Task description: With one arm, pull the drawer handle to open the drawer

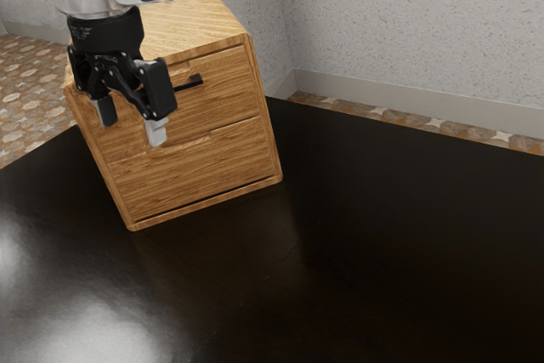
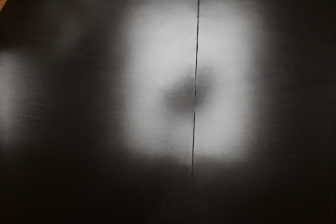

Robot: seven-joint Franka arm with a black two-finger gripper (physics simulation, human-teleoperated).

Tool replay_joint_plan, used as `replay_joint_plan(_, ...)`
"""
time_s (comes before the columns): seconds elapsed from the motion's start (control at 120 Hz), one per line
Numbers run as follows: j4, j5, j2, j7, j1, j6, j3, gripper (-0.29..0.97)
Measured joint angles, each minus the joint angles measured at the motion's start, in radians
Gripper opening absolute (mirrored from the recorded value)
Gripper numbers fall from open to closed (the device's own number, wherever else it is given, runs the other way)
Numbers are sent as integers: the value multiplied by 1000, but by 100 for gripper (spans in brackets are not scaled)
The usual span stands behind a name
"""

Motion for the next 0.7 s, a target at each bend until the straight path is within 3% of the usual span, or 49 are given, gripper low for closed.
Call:
replay_joint_plan(0.158, -4, -56, 0, -6, -76, 125, 71, 68)
replay_joint_plan(0.4, -1, -70, -1, 65, -67, 265, 66, 68)
replay_joint_plan(0.483, -8, -114, 1, 106, -53, 309, 60, 68)
replay_joint_plan(0.592, -10, -118, 16, 153, -48, 342, 60, 68)
replay_joint_plan(0.7, -13, -74, 25, 192, -37, 338, 50, 68)
